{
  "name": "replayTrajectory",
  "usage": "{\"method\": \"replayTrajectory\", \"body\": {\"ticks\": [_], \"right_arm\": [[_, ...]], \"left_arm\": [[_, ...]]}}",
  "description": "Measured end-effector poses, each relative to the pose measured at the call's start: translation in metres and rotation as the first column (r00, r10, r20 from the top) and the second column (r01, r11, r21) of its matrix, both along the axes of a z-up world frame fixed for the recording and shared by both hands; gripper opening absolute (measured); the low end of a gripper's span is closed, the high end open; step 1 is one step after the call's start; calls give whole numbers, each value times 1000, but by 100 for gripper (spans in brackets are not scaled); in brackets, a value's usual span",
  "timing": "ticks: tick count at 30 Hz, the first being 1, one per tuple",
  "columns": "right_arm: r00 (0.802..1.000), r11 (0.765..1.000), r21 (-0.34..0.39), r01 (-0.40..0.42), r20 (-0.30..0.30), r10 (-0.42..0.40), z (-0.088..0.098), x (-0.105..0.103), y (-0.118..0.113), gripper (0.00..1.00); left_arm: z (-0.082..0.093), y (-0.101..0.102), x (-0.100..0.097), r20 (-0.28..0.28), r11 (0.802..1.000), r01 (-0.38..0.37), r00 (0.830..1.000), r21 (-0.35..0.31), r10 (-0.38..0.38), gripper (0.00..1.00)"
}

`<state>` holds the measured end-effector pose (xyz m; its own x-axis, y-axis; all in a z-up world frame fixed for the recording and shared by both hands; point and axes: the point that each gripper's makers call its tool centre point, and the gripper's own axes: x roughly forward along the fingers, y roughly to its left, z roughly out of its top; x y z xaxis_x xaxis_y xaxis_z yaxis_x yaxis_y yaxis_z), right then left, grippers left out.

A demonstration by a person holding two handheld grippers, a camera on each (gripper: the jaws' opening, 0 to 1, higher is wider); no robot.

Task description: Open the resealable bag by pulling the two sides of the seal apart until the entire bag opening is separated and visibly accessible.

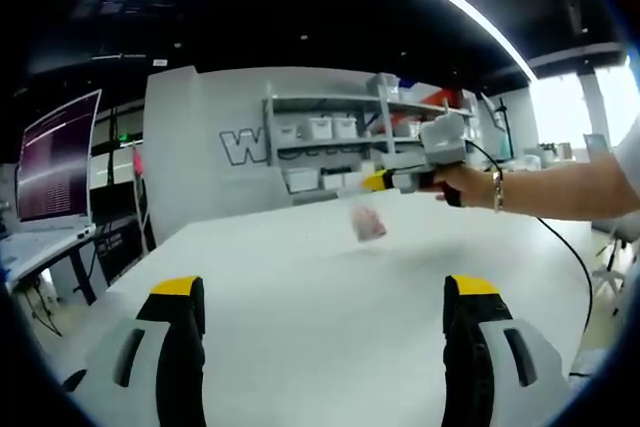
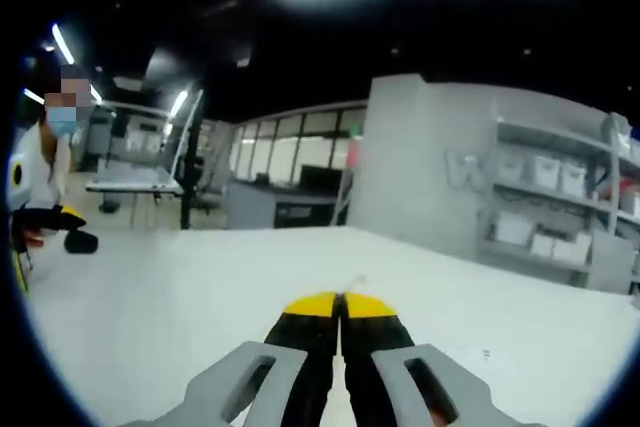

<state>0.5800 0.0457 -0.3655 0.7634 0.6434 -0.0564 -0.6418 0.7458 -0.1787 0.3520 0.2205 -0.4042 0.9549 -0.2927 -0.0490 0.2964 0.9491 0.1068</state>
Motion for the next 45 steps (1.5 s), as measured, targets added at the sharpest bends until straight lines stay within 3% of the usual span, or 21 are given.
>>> {"method": "replayTrajectory", "body": {"ticks": [13,31,45], "right_arm": [[1000,1000,4,-6,7,6,2,-16,-1,0],[1000,1000,14,-14,22,13,8,-23,-7,0],[999,1000,19,-21,36,20,10,-41,-17,0]], "left_arm": [[-8,4,1,-20,1000,-10,1000,-2,10,97],[-1,-1,0,-10,1000,-1,1000,5,1,97],[3,-5,-2,-1,1000,4,1000,9,-4,97]]}}
